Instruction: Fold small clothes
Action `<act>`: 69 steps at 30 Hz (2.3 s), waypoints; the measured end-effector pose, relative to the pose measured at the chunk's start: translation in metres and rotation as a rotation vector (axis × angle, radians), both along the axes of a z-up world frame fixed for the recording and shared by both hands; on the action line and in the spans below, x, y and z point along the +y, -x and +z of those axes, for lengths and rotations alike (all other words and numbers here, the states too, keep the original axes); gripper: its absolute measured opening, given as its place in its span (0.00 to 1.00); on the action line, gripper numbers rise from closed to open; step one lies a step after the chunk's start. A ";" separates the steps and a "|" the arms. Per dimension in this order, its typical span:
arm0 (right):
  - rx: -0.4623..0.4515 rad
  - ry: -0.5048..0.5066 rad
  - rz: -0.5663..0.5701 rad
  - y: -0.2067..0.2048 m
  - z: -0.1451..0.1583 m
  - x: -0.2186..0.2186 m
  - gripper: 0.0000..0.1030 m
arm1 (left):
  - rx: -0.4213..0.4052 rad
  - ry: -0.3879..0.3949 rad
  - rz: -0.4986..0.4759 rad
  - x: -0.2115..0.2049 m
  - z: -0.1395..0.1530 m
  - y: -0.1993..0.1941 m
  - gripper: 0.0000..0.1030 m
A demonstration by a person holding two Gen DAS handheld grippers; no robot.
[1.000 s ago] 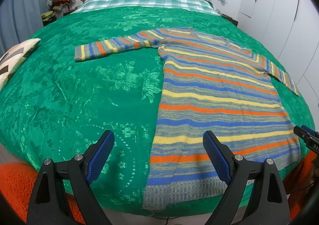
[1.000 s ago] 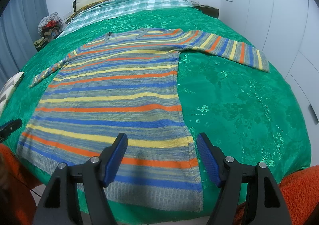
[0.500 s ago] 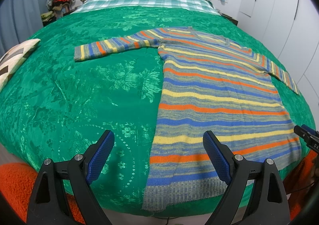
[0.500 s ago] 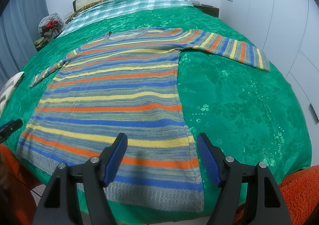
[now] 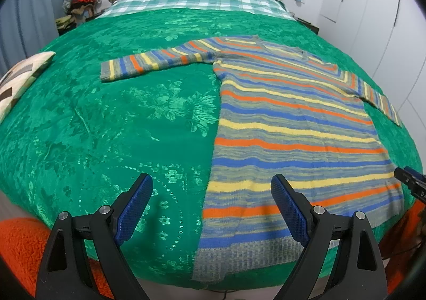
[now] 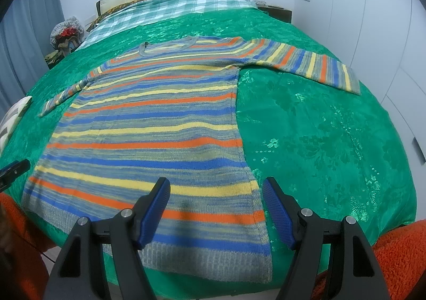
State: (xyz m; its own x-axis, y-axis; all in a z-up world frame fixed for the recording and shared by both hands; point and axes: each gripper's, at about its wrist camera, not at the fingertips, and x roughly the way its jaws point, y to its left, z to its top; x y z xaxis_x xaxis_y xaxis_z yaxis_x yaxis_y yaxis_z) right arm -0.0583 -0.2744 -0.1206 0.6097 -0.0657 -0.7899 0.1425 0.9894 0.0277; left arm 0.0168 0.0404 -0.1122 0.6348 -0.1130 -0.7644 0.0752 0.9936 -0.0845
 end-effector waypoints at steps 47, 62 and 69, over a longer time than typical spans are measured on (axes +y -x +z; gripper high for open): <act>0.004 -0.003 -0.001 0.000 0.000 -0.001 0.69 | -0.006 -0.015 -0.012 -0.001 0.001 0.001 0.89; 0.005 -0.003 -0.001 0.000 0.000 -0.001 0.69 | -0.007 -0.016 -0.011 0.000 0.002 0.001 0.89; 0.005 -0.004 -0.001 0.000 -0.001 -0.001 0.69 | -0.007 -0.016 -0.011 0.001 0.002 0.001 0.89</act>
